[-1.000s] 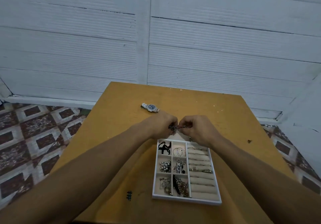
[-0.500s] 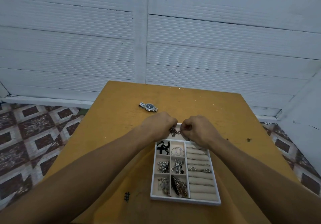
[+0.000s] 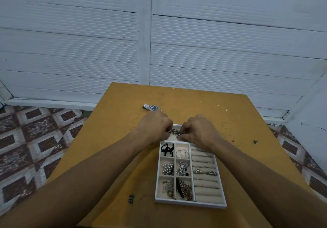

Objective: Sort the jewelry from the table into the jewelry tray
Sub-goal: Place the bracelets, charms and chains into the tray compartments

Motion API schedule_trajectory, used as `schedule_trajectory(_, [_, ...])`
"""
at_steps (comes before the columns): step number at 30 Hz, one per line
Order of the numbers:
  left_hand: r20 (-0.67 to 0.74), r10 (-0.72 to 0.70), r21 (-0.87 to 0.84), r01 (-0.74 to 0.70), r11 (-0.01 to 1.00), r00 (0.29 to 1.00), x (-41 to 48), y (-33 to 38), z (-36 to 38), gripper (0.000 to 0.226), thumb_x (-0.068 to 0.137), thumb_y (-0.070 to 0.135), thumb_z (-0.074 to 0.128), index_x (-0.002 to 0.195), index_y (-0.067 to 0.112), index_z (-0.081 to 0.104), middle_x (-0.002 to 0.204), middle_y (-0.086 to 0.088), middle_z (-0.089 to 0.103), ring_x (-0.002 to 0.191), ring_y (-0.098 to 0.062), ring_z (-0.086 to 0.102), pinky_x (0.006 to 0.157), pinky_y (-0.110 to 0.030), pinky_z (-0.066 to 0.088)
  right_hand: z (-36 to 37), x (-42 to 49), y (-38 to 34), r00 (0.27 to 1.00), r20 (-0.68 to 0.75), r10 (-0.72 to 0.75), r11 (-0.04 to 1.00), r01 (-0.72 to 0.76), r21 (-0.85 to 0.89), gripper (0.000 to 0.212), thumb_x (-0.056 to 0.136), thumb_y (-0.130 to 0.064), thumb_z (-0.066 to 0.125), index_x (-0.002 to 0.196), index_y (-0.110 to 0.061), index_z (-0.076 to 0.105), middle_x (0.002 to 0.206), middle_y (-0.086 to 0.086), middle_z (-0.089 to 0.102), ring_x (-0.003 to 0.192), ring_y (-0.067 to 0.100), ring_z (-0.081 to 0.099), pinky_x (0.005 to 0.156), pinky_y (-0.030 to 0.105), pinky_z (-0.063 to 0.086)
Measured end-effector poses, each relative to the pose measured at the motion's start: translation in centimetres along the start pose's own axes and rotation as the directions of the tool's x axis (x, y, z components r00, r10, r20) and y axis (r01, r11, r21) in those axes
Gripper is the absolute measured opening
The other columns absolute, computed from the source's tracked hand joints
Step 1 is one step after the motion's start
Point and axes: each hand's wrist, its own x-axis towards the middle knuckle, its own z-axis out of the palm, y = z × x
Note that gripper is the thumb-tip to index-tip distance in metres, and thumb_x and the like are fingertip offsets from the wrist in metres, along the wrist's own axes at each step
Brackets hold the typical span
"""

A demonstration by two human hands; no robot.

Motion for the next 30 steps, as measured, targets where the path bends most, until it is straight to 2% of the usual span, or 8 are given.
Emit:
schedule_trajectory(4, [-0.026,-0.029,-0.009,0.029,1.0,0.999,-0.1,-0.3,0.6,0.026,0.085,0.031,0.061,0.108,0.02,0.065,0.104,-0.002,0.061,0.102,-0.022,0.05,0.079,-0.034,0.048,0.6,0.2,0.1,0.997,-0.075,0.018,0.997,-0.023,-0.07,0.02,0.086,-0.046,0.061,0.089,-0.028,0.069,0.095,-0.008,0.065,0.096,0.017,0.044,0.083,0.035,0.031])
schedule_trajectory(9, [-0.019,-0.051,-0.033,0.05,0.998,0.999,-0.1,-0.2,0.9,0.02,0.087,0.027,0.059,0.105,0.019,0.065,0.105,-0.004,0.055,0.102,-0.022,0.049,0.077,-0.034,0.045,0.8,0.3,0.6,0.994,-0.109,0.019,0.995,-0.03,-0.1,0.015,0.085,-0.044,0.063,0.089,-0.03,0.066,0.095,-0.01,0.064,0.093,0.015,0.042,0.079,0.033,0.03])
schedule_trajectory(15, [-0.016,-0.176,-0.229,0.168,0.959,0.984,-0.4,-0.2,1.8,0.017,0.082,0.017,0.063,0.099,0.017,0.064,0.103,-0.002,0.046,0.093,-0.02,0.051,0.075,-0.033,0.048,0.8,0.3,0.7,0.994,-0.11,0.009,0.991,-0.024,-0.134,0.018,0.088,-0.045,0.06,0.095,-0.03,0.067,0.098,-0.009,0.064,0.094,0.015,0.042,0.08,0.034,0.03])
schedule_trajectory(20, [0.036,-0.28,-0.347,0.274,0.897,0.959,-0.8,-0.2,2.4,0.016,0.082,0.019,0.063,0.098,0.017,0.059,0.106,-0.002,0.046,0.096,-0.02,0.05,0.077,-0.03,0.043,0.9,0.2,0.9,0.993,-0.112,0.021,0.989,-0.037,-0.141,0.021,0.09,-0.047,0.057,0.102,-0.034,0.069,0.101,-0.011,0.065,0.091,0.011,0.036,0.078,0.033,0.027])
schedule_trajectory(24, [0.035,-0.293,-0.355,0.285,0.89,0.956,-0.9,-0.2,2.5,0.019,0.083,0.023,0.064,0.1,0.017,0.058,0.105,-0.003,0.05,0.098,-0.02,0.049,0.08,-0.029,0.042,0.8,0.2,0.9,0.995,-0.094,0.028,0.989,-0.041,-0.144,0.024,0.091,-0.047,0.056,0.107,-0.035,0.069,0.104,-0.012,0.066,0.091,0.01,0.034,0.08,0.033,0.027])
schedule_trajectory(30, [0.007,-0.294,-0.359,0.276,0.891,0.956,-1.0,-0.3,2.7,0.016,0.084,0.023,0.064,0.098,0.018,0.059,0.102,-0.002,0.052,0.099,-0.019,0.05,0.075,-0.025,0.036,0.8,0.0,0.9,0.996,-0.083,0.023,0.987,-0.036,-0.155,0.022,0.092,-0.044,0.055,0.106,-0.033,0.068,0.106,-0.011,0.066,0.091,0.01,0.033,0.079,0.032,0.026])
